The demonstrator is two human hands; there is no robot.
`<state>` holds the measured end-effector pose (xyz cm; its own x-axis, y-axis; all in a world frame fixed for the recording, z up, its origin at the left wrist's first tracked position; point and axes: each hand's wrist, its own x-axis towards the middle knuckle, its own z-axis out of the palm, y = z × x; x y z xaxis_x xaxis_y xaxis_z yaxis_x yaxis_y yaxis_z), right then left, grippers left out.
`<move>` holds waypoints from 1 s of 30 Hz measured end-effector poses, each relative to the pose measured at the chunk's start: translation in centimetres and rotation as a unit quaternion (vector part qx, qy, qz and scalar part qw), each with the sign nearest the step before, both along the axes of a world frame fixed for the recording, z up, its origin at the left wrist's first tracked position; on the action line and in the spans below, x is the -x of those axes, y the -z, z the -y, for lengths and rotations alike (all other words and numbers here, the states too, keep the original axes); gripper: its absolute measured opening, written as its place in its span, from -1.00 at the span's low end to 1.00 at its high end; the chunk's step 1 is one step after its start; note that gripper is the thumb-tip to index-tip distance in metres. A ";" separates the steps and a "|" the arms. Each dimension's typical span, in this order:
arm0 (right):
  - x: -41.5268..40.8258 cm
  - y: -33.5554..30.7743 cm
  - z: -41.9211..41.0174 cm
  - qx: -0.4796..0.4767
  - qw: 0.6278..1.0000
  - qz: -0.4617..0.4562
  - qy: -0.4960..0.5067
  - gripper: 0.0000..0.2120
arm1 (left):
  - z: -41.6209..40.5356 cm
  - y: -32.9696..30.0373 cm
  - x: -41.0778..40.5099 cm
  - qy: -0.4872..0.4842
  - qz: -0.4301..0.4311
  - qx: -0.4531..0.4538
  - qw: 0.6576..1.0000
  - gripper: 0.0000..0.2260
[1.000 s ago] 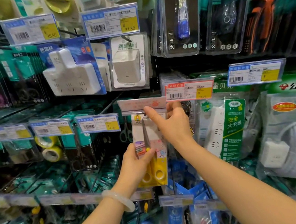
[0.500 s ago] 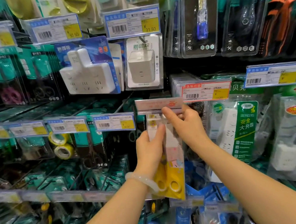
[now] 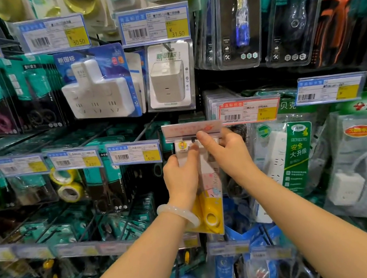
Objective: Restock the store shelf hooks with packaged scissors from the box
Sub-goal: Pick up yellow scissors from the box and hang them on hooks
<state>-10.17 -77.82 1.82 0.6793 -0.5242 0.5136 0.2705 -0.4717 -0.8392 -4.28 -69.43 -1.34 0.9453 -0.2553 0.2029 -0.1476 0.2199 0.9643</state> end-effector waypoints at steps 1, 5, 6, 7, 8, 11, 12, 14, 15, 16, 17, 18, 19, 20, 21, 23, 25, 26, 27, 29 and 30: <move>0.0 0.0 0.0 0.000 1.000 0.000 -0.001 -0.88 | 0.0 0.0 0.0 0.005 -0.001 0.002 1.000 -0.80; 0.2 0.1 -0.1 0.003 1.000 0.000 -0.003 -0.90 | -0.2 0.1 -0.2 0.027 -0.001 0.014 1.000 -0.82; 0.2 0.1 -0.2 0.001 1.000 0.002 -0.004 -0.91 | -0.3 0.2 -0.4 0.034 0.000 0.017 0.999 -0.82; 0.2 0.1 -0.2 -0.003 1.000 0.003 -0.008 -0.91 | -0.4 0.1 -0.5 0.040 0.002 0.016 0.999 -0.83; 0.3 0.0 -0.3 -0.008 1.000 0.004 -0.013 -0.92 | -0.4 0.2 -0.6 0.043 0.003 0.014 0.999 -0.84; 0.3 0.0 -0.3 -0.012 1.000 0.005 -0.021 -0.95 | -0.5 0.3 -0.9 0.046 0.014 0.008 0.999 -0.87; 0.3 0.0 -0.3 -0.010 1.000 0.005 -0.020 -0.95 | -0.5 0.4 -0.9 0.045 0.018 0.008 0.999 -0.88; 0.3 0.0 -0.2 -0.005 1.000 0.004 -0.018 -0.95 | -0.5 0.4 -0.8 0.043 0.023 0.010 0.999 -0.89; 0.3 0.0 -0.2 -0.003 1.000 0.002 -0.016 -0.94 | -0.5 0.5 -0.6 0.042 0.024 0.013 0.999 -0.89; 0.3 0.0 -0.2 -0.001 1.000 0.000 -0.014 -0.92 | -0.4 0.5 -0.5 0.041 0.023 0.016 0.999 -0.89; 0.2 0.0 -0.2 0.001 1.000 -0.001 -0.012 -0.91 | -0.4 0.7 -0.4 0.039 0.021 0.017 0.999 -0.88; 0.2 0.0 -0.1 0.003 1.000 -0.001 -0.011 -0.89 | -0.4 0.8 -0.4 0.037 0.018 0.019 0.999 -0.87; 0.2 0.1 -0.1 0.005 1.000 -0.001 -0.009 -0.88 | -0.4 0.9 -0.2 0.035 0.015 0.020 0.999 -0.86; 0.2 0.1 0.0 0.006 1.000 -0.001 -0.008 -0.87 | -0.3 0.9 -0.1 0.033 0.013 0.022 0.999 -0.85; 0.1 0.1 0.0 0.007 1.000 -0.002 -0.006 -0.87 | -0.3 0.8 -0.1 0.031 0.013 0.022 0.999 -0.85; 0.1 0.1 0.1 0.008 1.000 -0.005 -0.007 -0.89 | -0.3 0.8 -0.1 0.020 0.023 0.014 0.999 -0.82; 0.1 0.1 0.1 0.012 1.000 -0.007 -0.006 -0.88 | -0.4 0.7 -0.1 -0.023 0.043 0.003 0.999 -0.75; 0.1 0.1 0.1 0.013 1.000 -0.007 -0.006 -0.88 | -0.4 0.7 -0.2 -0.056 0.061 -0.004 0.997 -0.69; 0.1 0.1 0.1 0.013 1.000 -0.009 -0.005 -0.89 | -0.4 0.7 -0.2 -0.090 0.084 -0.014 0.992 -0.65; 0.1 0.1 0.1 0.009 1.000 -0.010 -0.006 -0.89 | -0.4 0.4 0.1 -0.138 0.128 -0.031 0.982 -0.65; 0.1 0.1 0.1 0.002 1.000 -0.009 -0.008 -0.89 | -0.4 0.3 0.2 -0.150 0.141 -0.035 0.978 -0.64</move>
